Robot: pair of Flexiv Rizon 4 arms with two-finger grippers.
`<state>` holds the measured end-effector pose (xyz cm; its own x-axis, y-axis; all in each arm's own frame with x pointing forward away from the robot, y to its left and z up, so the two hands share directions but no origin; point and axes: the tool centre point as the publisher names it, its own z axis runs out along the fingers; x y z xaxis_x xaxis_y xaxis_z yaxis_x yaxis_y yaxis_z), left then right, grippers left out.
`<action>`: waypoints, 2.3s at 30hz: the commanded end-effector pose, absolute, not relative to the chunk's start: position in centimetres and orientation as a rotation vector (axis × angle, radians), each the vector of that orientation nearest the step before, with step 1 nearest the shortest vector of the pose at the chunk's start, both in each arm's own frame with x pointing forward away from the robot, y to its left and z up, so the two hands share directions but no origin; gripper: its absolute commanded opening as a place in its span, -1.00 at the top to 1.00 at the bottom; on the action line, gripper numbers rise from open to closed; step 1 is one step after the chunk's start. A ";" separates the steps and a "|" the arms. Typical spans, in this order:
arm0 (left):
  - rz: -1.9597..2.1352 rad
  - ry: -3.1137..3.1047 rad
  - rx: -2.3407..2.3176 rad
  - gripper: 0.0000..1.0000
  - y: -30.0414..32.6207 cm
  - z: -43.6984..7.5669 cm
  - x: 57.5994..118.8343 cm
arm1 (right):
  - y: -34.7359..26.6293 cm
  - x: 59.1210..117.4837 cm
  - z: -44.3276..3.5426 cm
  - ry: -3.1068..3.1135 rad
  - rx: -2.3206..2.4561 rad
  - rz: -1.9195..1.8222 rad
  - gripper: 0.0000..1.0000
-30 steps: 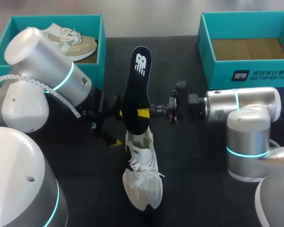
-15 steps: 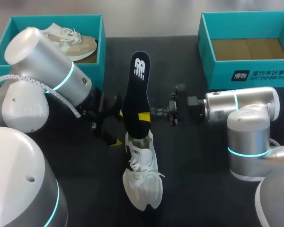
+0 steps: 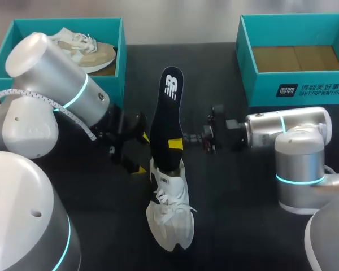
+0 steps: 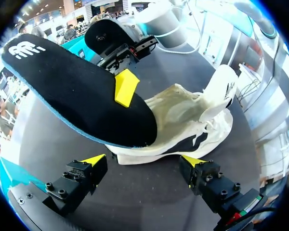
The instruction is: Take the shoe out of the shoebox, open the shoe tongue, remove and reinsert the insole, then place the shoe into the shoebox
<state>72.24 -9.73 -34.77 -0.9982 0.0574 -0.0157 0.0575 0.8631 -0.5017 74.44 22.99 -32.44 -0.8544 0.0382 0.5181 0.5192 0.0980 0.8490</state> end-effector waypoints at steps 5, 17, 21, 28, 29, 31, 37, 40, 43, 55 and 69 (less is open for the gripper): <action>-0.816 3.032 0.095 -1.00 -9.7 -34.8 72.3 | 23.3 73.8 -33.3 -1.997 -0.546 -1.780 1.00; -0.816 3.032 0.095 -1.00 -9.7 -34.8 72.3 | 23.5 72.7 -34.5 -1.931 -0.565 -1.764 1.00; -0.816 3.032 0.095 -1.00 -9.7 -34.8 72.3 | 23.7 72.0 -34.9 -1.912 -0.579 -1.750 1.00; -0.816 3.032 0.095 -1.00 -9.7 -34.8 72.3 | 23.9 70.9 -35.4 -1.886 -0.605 -1.716 1.00; -0.816 3.032 0.095 -1.00 -9.7 -34.8 72.3 | 23.9 70.7 -35.5 -1.883 -0.612 -1.711 1.00; -0.816 3.032 0.095 -1.00 -9.7 -34.8 72.3 | 23.9 70.4 -35.7 -1.874 -0.621 -1.702 1.00; -0.816 3.032 0.095 -1.00 -9.7 -34.8 72.3 | 23.9 69.6 -36.2 -1.851 -0.646 -1.657 1.00; -0.816 3.032 0.095 -1.00 -9.7 -34.8 72.3 | 24.0 69.3 -36.4 -1.845 -0.645 -1.637 1.00; -0.816 3.032 0.095 -1.00 -9.7 -34.8 72.3 | 24.2 69.2 -36.5 -1.842 -0.640 -1.628 1.00; -0.816 3.032 0.095 -1.00 -9.7 -34.8 72.3 | 24.2 69.2 -35.8 -1.899 -0.624 -1.714 1.00; -0.816 3.032 0.095 -1.00 -9.7 -34.8 72.3 | 24.4 69.7 -35.8 -1.937 -0.677 -1.734 1.00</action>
